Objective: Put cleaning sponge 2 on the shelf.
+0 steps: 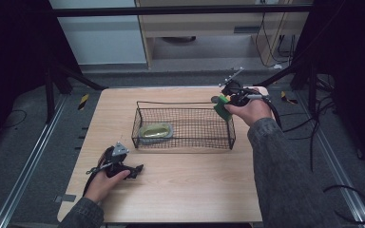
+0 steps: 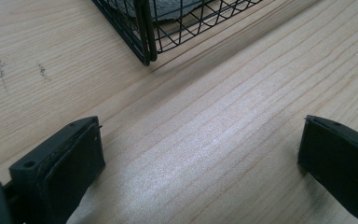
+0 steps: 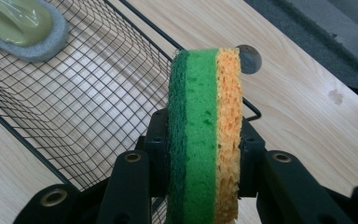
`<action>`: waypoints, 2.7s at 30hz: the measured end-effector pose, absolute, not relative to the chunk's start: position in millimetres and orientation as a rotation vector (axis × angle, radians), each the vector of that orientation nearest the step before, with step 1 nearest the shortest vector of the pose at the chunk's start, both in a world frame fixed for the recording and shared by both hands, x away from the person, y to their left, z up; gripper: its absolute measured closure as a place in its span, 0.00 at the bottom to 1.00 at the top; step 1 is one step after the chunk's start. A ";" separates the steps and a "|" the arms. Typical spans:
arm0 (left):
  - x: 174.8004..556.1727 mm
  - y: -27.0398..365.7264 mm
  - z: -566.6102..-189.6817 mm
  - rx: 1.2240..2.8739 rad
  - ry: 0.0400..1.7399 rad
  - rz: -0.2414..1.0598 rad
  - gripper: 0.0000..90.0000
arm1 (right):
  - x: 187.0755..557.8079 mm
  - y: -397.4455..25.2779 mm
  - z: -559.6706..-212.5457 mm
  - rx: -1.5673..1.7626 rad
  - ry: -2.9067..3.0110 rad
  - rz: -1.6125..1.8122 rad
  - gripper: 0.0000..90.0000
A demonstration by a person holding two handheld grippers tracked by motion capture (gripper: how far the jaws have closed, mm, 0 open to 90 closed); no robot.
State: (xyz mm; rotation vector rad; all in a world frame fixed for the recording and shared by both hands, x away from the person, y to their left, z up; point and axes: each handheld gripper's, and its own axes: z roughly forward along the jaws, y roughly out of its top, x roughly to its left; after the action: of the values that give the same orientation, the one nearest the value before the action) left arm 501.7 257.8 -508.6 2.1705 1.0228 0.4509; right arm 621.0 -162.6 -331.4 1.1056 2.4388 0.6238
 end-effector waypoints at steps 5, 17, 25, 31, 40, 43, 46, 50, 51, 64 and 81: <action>502.1 258.0 -508.6 2.172 1.018 0.449 0.00 | 624.5 -153.5 -341.8 1.089 2.466 0.620 0.73; 502.5 258.0 -508.8 2.171 1.014 0.449 0.00 | 630.1 -150.6 -365.1 1.096 2.487 0.544 0.73; 502.5 258.0 -508.8 2.171 1.014 0.448 0.00 | 635.4 -151.1 -375.5 1.095 2.480 0.504 0.73; 502.6 258.0 -508.8 2.171 1.013 0.447 0.00 | 637.2 -149.7 -381.5 1.083 2.481 0.486 0.73; 502.6 258.0 -508.8 2.171 1.013 0.448 0.00 | 638.3 -151.8 -387.7 1.089 2.483 0.483 0.73; 502.6 258.0 -508.8 2.171 1.013 0.448 0.00 | 638.8 -150.3 -388.0 1.087 2.485 0.486 0.73; 502.6 258.0 -508.8 2.171 1.013 0.448 0.00 | 641.0 -147.2 -391.1 1.080 2.489 0.486 0.73; 502.6 258.0 -508.8 2.171 1.013 0.448 0.00 | 643.6 -146.4 -395.0 1.090 2.491 0.487 0.73; 502.6 258.0 -508.8 2.171 1.013 0.447 0.00 | 644.4 -146.8 -396.2 1.095 2.493 0.485 0.73; 502.8 258.0 -508.8 2.172 1.011 0.447 0.00 | 648.9 -144.5 -405.1 1.087 2.479 0.466 0.72; 502.8 258.0 -508.8 2.171 1.011 0.447 0.00 | 648.8 -142.7 -411.0 1.084 2.495 0.466 0.72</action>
State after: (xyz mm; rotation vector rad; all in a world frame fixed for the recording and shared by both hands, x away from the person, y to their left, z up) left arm 502.8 258.0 -508.8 2.1714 1.0114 0.4467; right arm 648.8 -142.7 -411.0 1.0842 2.4953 0.4661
